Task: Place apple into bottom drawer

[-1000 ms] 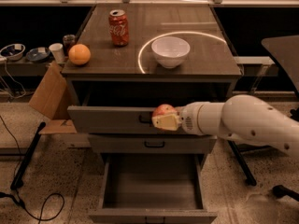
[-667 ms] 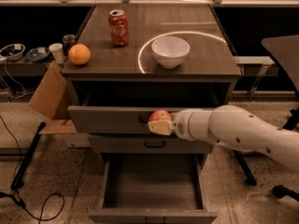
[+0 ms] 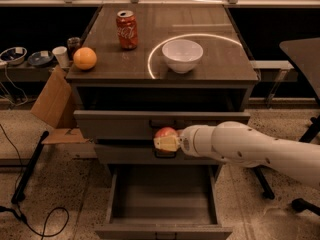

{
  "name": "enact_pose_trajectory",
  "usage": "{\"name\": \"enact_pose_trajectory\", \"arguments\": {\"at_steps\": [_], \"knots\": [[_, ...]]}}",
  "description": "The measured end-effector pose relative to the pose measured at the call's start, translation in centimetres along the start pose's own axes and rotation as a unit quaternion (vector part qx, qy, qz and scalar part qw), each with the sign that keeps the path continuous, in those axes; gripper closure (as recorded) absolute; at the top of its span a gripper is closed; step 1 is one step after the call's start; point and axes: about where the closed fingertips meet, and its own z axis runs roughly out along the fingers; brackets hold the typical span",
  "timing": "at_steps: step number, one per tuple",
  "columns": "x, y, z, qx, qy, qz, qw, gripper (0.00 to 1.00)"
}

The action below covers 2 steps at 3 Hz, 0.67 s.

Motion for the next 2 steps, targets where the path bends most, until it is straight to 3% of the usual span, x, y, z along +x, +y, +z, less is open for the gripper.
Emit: {"name": "enact_pose_trajectory", "arguments": {"at_steps": [1,2], "knots": [[1.2,-1.2,0.0,0.021,0.026,0.041,0.9986,1.00],[0.7,-1.4,1.8,0.025,0.069,0.051,0.9960,1.00]]}}
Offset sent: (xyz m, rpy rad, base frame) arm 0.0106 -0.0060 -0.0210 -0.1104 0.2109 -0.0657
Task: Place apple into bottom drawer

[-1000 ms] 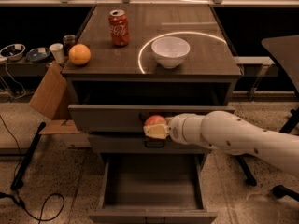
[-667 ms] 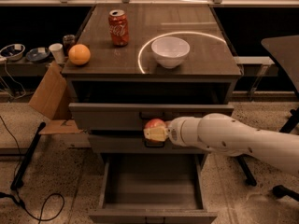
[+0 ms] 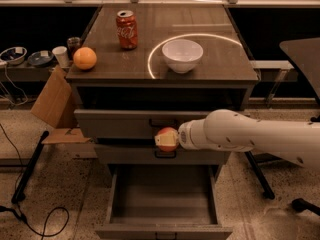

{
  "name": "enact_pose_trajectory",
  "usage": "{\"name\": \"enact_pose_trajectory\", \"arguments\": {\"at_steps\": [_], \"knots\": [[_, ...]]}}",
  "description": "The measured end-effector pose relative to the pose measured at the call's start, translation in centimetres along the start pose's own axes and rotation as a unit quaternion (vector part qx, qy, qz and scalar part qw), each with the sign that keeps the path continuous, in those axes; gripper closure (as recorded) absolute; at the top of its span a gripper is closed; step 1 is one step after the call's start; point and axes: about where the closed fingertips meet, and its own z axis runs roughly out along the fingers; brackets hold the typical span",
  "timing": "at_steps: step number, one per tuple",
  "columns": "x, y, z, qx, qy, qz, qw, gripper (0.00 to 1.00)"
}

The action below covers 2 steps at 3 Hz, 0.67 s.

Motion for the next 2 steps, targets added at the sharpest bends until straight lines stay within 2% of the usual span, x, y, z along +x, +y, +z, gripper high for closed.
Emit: {"name": "enact_pose_trajectory", "arguments": {"at_steps": [1,2], "knots": [[0.0,0.0,0.0,0.000,0.000,0.000,1.0000,1.00],[0.3,0.5,1.6,-0.006,0.008,0.000,0.9999,1.00]]}}
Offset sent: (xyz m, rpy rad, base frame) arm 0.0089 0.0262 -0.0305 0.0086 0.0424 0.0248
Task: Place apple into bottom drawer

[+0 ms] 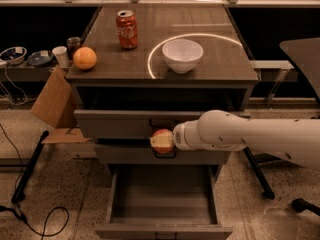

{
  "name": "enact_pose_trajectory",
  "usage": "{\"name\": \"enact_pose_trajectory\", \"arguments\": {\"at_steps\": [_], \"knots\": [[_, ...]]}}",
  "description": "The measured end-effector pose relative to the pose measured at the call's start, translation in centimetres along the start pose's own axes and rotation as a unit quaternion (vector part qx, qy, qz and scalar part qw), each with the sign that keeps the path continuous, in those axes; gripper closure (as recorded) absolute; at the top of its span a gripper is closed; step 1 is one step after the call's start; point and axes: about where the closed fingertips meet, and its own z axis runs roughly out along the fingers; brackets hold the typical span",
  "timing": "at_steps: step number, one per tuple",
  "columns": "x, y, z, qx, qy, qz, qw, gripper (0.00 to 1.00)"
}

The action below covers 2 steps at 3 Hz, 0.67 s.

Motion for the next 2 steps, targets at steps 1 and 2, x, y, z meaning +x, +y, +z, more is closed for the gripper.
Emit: {"name": "enact_pose_trajectory", "arguments": {"at_steps": [1,2], "knots": [[1.3,0.1,2.5,-0.012,0.006,0.007,0.9999,1.00],[5.1,-0.1,6.4,-0.030,0.029,0.028,0.9987,1.00]]}}
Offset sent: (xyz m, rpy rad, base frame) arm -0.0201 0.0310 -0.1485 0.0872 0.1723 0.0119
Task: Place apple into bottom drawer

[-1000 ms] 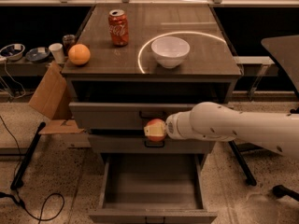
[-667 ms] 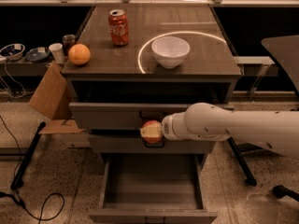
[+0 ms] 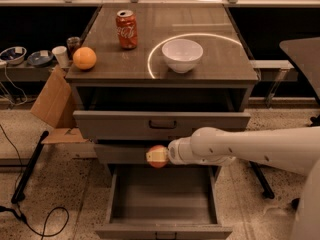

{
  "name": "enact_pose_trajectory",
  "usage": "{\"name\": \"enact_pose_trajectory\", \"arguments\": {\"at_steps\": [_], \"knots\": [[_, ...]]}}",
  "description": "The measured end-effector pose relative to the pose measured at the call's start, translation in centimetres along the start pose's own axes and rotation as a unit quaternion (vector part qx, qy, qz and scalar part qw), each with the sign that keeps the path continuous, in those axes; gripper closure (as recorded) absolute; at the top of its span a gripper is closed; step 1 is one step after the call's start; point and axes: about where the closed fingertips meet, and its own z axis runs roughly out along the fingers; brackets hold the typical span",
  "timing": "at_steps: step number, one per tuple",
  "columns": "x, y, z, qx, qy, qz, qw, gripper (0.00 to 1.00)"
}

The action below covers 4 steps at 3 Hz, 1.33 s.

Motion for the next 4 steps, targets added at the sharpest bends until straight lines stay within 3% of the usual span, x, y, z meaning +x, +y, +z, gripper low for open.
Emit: {"name": "enact_pose_trajectory", "arguments": {"at_steps": [2,4], "knots": [[6.7,-4.3,5.6,-0.018,0.025,0.050,0.9983,1.00],[11.8,-10.0,9.9,-0.023,0.017,0.087,0.9958,1.00]]}}
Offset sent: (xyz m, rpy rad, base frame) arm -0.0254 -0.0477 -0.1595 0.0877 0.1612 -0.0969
